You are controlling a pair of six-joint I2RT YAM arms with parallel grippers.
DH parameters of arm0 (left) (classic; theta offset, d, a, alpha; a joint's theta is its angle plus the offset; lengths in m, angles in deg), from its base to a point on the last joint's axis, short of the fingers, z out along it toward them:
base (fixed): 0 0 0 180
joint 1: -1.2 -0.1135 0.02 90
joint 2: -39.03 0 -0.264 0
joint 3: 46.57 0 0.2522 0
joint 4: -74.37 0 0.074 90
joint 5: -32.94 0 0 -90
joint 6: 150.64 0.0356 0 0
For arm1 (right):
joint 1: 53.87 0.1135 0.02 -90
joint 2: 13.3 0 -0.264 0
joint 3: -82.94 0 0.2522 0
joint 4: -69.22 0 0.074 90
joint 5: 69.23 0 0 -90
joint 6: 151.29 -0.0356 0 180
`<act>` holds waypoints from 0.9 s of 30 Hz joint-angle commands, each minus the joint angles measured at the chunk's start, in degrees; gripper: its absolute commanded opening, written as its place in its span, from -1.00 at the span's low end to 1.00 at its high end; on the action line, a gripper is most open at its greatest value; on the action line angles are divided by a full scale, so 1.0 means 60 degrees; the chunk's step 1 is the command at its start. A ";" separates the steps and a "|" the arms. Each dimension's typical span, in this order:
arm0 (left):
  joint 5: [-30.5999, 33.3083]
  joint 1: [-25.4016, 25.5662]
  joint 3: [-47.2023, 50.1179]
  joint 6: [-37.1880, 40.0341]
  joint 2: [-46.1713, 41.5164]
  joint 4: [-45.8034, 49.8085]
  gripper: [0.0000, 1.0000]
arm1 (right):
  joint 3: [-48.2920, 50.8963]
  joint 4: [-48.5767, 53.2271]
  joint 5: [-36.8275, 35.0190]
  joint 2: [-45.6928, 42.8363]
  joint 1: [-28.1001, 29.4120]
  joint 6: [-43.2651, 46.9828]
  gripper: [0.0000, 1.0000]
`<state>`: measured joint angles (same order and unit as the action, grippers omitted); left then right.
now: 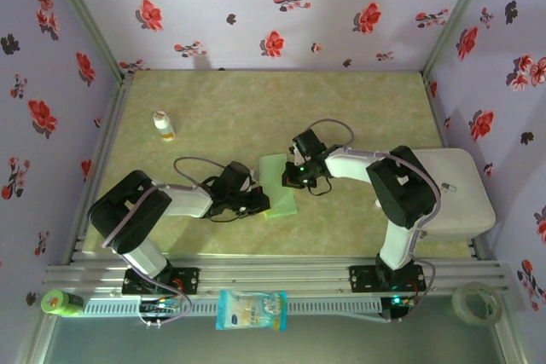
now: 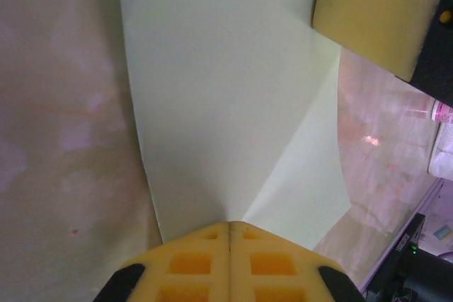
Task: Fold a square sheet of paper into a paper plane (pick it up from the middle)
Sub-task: First fold in half a square sheet of paper at the center of the table.
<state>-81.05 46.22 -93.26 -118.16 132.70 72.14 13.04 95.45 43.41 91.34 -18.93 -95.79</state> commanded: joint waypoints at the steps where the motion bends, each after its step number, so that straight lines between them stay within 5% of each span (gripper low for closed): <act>1: 0.0161 0.0085 -0.0049 0.0069 -0.0375 0.0879 -1.00 | 0.0656 0.1515 -0.1727 0.0774 0.0007 -0.0069 -1.00; 18: -0.0221 0.0347 -0.0024 0.0135 0.0099 0.0398 -1.00 | 0.0699 0.1435 -0.1721 0.0774 0.0007 -0.0133 -1.00; 27: -0.0087 0.0597 0.0319 0.0977 -0.0303 0.1902 -1.00 | 0.0758 0.1466 -0.1857 0.0769 0.0007 -0.0103 -1.00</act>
<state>-81.29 48.29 -93.45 -115.95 131.85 75.05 13.41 94.92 43.32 91.21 -18.93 -96.21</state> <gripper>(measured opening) 0.044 0.046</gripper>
